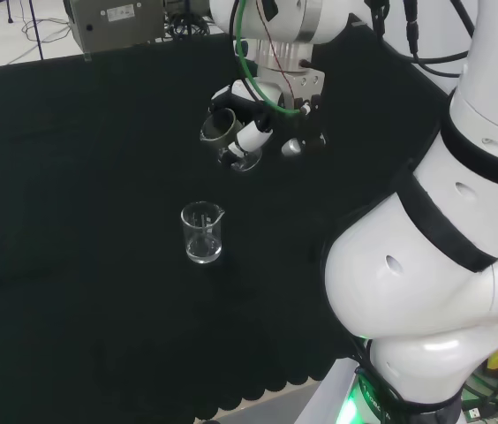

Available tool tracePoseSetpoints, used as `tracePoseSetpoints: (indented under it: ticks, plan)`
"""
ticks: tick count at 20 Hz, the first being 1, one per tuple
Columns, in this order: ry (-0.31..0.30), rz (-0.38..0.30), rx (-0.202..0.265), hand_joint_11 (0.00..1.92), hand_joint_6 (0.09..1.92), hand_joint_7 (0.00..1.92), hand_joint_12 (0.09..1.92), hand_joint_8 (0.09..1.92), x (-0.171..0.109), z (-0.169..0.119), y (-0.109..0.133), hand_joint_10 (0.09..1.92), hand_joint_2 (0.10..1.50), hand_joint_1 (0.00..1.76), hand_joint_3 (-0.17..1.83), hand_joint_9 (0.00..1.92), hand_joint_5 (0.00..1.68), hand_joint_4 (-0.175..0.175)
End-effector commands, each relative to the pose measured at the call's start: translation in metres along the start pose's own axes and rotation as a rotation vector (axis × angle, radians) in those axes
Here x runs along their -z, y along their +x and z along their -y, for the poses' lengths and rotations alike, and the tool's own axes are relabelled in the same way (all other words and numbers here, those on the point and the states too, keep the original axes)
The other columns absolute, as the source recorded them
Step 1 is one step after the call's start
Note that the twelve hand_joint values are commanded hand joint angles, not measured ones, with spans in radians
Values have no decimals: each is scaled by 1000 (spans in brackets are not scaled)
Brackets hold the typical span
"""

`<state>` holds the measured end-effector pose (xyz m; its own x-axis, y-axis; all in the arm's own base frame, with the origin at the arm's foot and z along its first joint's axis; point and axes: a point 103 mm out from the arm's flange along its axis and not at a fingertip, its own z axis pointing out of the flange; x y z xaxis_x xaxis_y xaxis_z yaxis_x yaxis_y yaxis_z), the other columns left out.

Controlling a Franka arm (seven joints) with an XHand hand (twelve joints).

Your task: Place the beaker back on the table.

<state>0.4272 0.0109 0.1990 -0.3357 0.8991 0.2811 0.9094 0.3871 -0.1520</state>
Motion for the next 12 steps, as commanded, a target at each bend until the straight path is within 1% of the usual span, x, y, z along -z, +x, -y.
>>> tracePoseSetpoints:
  ticks: [1, 3, 6, 12]
  plan:
    - [-36, -54, 4, 1123, 834, 1175, 1032, 746, 3, -20, -17, 472, 1071, 1410, -175, 1371, 1110, -108]
    - [-46, -74, 0, 1122, 836, 1174, 1031, 748, 1, -25, -23, 475, 1071, 1410, -175, 1369, 1109, -108]
    - [-65, -126, 4, 1121, 838, 1173, 1031, 750, -3, -34, -32, 478, 1072, 1409, -175, 1367, 1108, -108]
    - [-71, -208, 16, 1116, 857, 1162, 1033, 771, -13, -56, -48, 509, 1077, 1408, -175, 1349, 1098, -107]
